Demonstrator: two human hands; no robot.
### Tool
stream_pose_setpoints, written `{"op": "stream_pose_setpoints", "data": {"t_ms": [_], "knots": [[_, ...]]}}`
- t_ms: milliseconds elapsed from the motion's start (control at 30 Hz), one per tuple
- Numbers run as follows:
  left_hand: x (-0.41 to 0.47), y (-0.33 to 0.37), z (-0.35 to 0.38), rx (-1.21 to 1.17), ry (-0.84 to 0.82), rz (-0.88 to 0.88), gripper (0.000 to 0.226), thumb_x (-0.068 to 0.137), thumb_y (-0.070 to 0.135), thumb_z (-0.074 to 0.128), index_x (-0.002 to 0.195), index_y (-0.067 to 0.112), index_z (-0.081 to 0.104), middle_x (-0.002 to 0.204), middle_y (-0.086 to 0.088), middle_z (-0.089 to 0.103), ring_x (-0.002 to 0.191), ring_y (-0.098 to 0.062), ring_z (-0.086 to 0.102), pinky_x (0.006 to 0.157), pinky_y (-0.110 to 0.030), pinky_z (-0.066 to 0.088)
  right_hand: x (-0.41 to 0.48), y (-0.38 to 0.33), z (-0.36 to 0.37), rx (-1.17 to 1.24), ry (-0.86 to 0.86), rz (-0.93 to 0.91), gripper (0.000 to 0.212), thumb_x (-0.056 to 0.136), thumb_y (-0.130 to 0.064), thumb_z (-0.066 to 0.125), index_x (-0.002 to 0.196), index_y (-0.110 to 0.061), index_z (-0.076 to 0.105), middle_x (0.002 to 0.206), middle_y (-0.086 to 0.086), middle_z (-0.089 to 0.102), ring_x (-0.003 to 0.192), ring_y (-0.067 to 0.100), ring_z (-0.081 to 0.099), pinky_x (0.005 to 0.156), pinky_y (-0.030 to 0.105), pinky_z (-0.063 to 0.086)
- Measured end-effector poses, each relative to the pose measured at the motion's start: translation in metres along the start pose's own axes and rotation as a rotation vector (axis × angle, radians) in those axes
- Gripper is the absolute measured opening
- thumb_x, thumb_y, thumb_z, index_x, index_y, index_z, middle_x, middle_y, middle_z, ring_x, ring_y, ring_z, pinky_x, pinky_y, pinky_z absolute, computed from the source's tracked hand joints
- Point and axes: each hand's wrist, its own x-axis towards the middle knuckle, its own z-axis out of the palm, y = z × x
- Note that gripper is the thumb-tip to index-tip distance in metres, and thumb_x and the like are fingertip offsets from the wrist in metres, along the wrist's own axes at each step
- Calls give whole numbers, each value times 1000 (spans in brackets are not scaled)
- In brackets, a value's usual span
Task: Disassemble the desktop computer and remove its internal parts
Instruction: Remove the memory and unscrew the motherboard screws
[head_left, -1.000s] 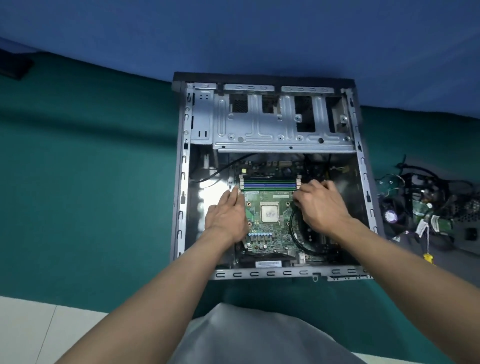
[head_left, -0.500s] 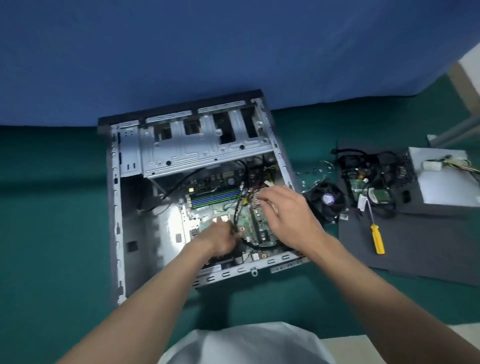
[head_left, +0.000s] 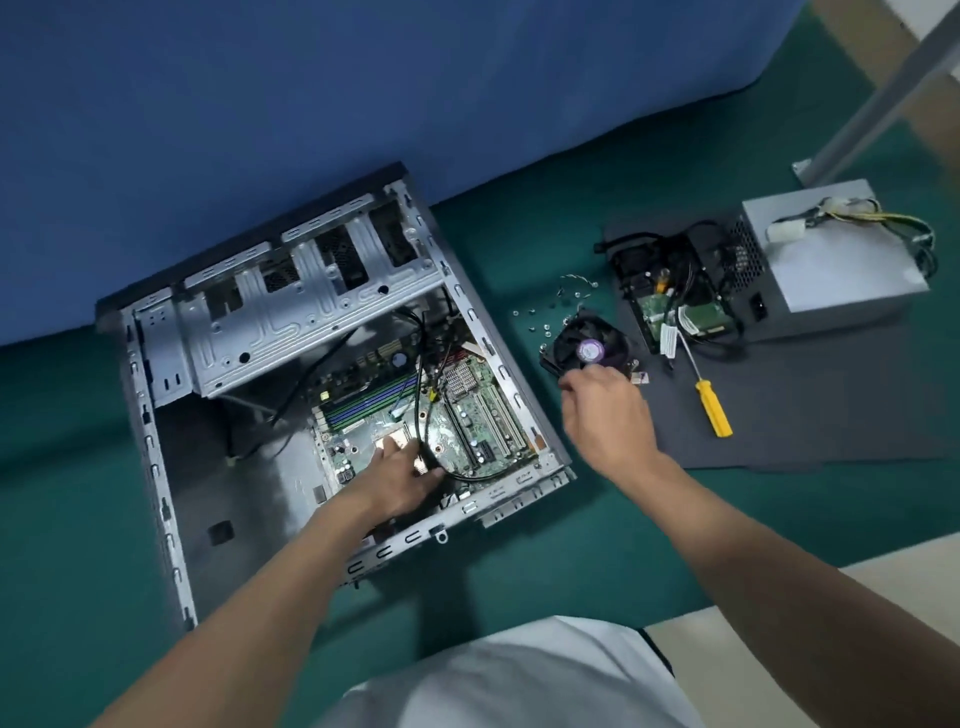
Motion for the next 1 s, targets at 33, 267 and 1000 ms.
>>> {"op": "stream_pose_setpoints", "data": {"t_ms": [33, 267, 1000], "knots": [[1, -2, 0, 2, 2, 1, 72, 98, 52, 38, 155, 19, 8, 161, -12, 1, 146, -35, 14, 117, -55, 18, -3, -3, 2, -51, -41, -37, 13, 81, 3, 61, 92, -3, 65, 88, 12, 64, 78, 32, 62, 63, 40, 52], [7, -9, 4, -12, 9, -19, 71, 98, 52, 40, 154, 21, 11, 161, -10, -1, 147, -32, 11, 117, -54, 16, -17, 13, 19, -98, -340, -10, 29, 70, 10, 62, 87, -9, 49, 92, 12, 57, 84, 37, 63, 68, 40, 51], [-10, -16, -5, -72, 83, 59, 61, 99, 47, 43, 150, 18, 25, 155, -10, 30, 133, -30, 42, 110, -43, 34, -25, -10, -26, 242, -147, 203, 12, 101, -14, 41, 108, -8, 49, 103, 8, 56, 90, 25, 55, 77, 40, 47]]}}
